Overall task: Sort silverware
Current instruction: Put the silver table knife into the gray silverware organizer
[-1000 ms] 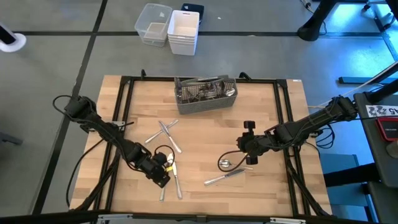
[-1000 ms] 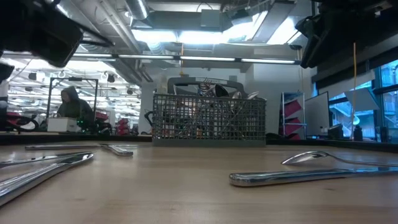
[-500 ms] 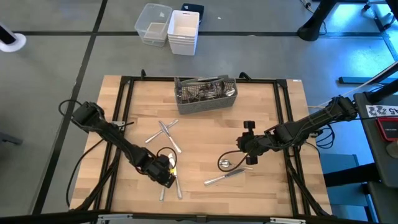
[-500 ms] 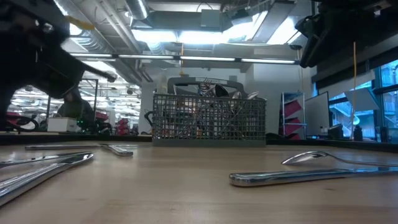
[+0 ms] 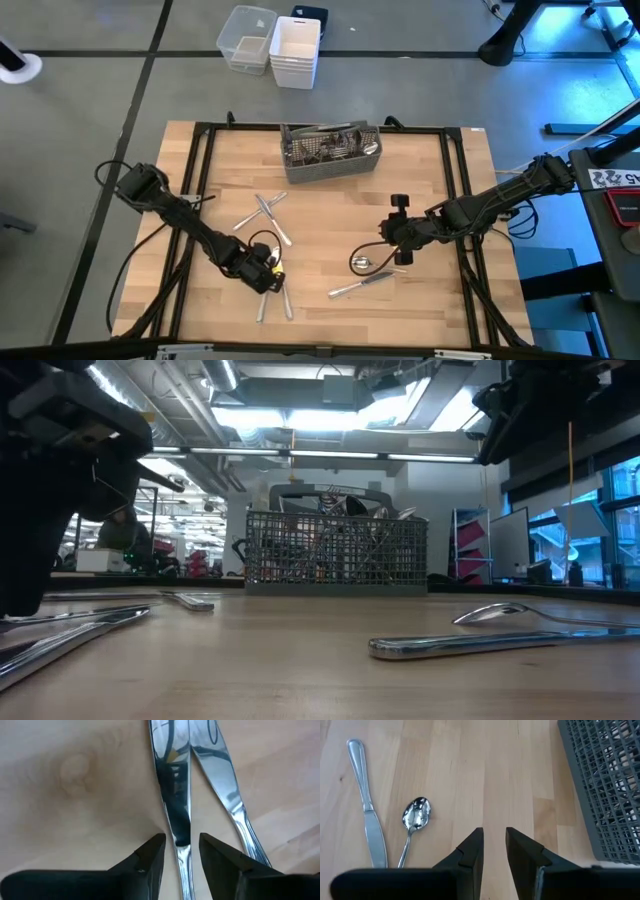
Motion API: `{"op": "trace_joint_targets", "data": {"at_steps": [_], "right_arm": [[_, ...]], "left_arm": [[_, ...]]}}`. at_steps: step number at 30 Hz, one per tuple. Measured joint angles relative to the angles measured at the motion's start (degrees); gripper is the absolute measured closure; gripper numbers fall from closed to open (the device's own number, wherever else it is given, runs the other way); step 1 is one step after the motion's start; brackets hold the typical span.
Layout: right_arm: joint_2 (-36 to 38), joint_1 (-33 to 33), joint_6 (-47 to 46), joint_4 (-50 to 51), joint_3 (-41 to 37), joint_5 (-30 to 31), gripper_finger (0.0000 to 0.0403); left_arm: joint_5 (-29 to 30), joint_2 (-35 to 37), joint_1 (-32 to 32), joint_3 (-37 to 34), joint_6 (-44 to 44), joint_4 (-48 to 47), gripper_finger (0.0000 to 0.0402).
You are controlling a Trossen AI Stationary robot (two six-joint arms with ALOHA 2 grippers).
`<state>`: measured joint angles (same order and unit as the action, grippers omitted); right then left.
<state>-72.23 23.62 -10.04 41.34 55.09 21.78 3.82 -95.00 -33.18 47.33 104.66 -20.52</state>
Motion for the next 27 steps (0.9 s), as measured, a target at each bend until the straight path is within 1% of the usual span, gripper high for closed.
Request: {"op": "trace_joint_targets", "data": {"at_steps": [10, 17, 22, 27], "right_arm": [[-0.01, -0.02, 0.04, -0.63, 0.00, 0.00, 0.0320], [0.00, 0.00, 0.07, -0.63, 0.00, 0.00, 0.0320], [0.00, 0.00, 0.09, -0.61, 0.00, 0.00, 0.0320], [0.00, -0.02, 0.11, -0.87, 0.00, 0.00, 0.0320]], "left_arm": [[-0.33, 0.09, 4.54, 0.07, -5.08, -3.45, 0.0311], [0.14, 0.12, 7.50, 0.07, -9.64, -5.51, 0.0339], [1.06, 0.13, 10.22, 0.04, -13.92, -7.97, 0.0364], [2.55, 0.11, 14.12, 0.00, -21.44, -7.97, 0.0374]]}}
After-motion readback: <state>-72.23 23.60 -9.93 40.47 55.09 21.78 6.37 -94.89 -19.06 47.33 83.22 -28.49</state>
